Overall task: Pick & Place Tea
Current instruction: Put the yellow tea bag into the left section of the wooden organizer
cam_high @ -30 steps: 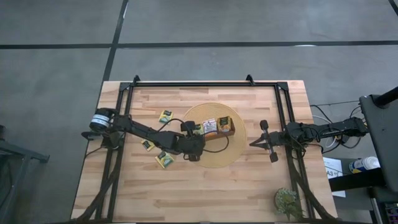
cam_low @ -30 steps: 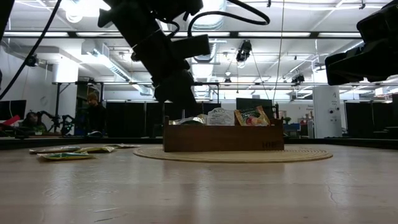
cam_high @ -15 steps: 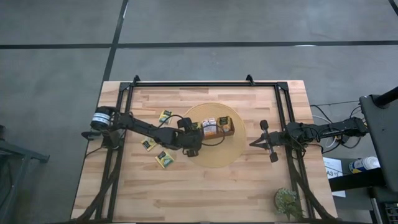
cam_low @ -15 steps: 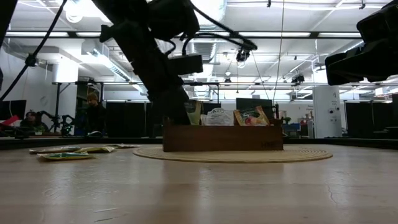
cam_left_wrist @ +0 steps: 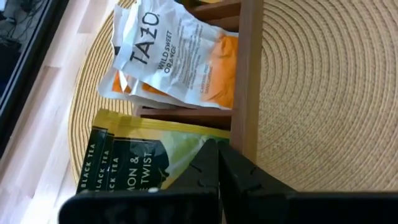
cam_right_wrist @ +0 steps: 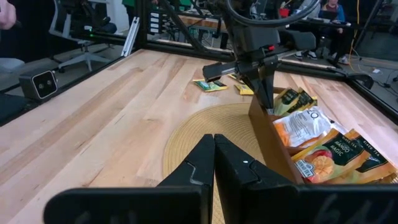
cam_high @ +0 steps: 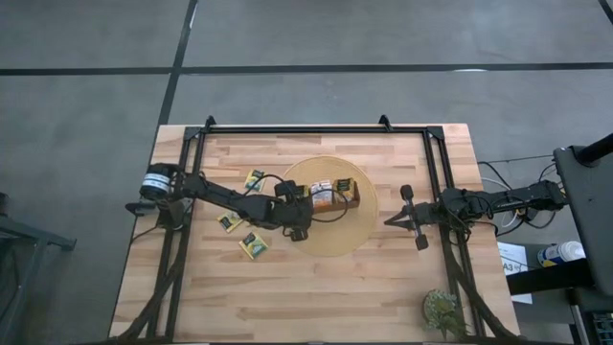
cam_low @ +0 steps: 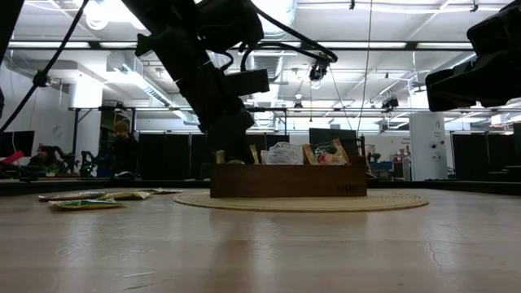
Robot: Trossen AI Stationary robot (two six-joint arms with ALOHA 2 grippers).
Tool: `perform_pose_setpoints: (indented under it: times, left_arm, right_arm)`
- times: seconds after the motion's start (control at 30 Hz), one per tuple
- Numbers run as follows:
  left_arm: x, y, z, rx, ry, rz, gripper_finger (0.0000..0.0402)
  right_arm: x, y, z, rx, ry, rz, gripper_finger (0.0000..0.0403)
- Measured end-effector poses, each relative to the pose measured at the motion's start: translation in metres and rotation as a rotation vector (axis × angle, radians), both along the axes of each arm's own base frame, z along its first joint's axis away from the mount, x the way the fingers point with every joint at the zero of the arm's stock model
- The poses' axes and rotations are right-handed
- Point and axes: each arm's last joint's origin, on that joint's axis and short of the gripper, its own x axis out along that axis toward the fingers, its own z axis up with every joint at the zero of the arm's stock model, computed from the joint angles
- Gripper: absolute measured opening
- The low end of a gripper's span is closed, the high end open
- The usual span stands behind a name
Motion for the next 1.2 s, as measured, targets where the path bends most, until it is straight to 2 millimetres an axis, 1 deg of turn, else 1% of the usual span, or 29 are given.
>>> perform_pose_setpoints:
  times: [0.17,0.27,0.37,0.53,0.67,0.8,1.0,1.2]
  left_arm:
    - [0.000,-0.002,0.000,0.005,0.006,-0.012,0.0000]
    - [0.002,-0.007,0.005,0.007,0.000,-0.027,0.0000]
    - [0.004,-0.014,0.011,0.008,0.006,-0.046,0.0000]
    - [0.002,-0.034,0.024,0.025,0.049,-0.088,0.0000]
    - [-0.004,-0.049,0.035,0.014,0.080,-0.102,0.0000]
    - [-0.016,-0.060,0.041,-0.009,0.109,-0.089,0.0000]
    - [-0.034,-0.068,0.041,-0.043,0.173,-0.020,0.0000]
    - [-0.042,-0.079,0.039,-0.070,0.179,0.020,0.0000]
  right_arm:
    - [0.000,0.000,0.000,-0.001,0.000,0.000,0.0008]
    - [0.000,0.000,0.000,0.000,0.000,0.000,0.0009]
    - [0.000,0.000,0.000,-0.001,0.000,0.000,0.0009]
    - [0.000,0.000,0.000,0.000,0.000,0.000,0.0009]
    - [0.000,0.000,0.000,0.000,0.000,0.000,0.0008]
    - [0.000,0.000,0.000,0.000,0.000,0.000,0.0009]
    - [0.000,0.000,0.000,-0.002,-0.001,0.001,0.0008]
    - [0.000,0.000,0.000,0.000,-0.001,0.000,0.0009]
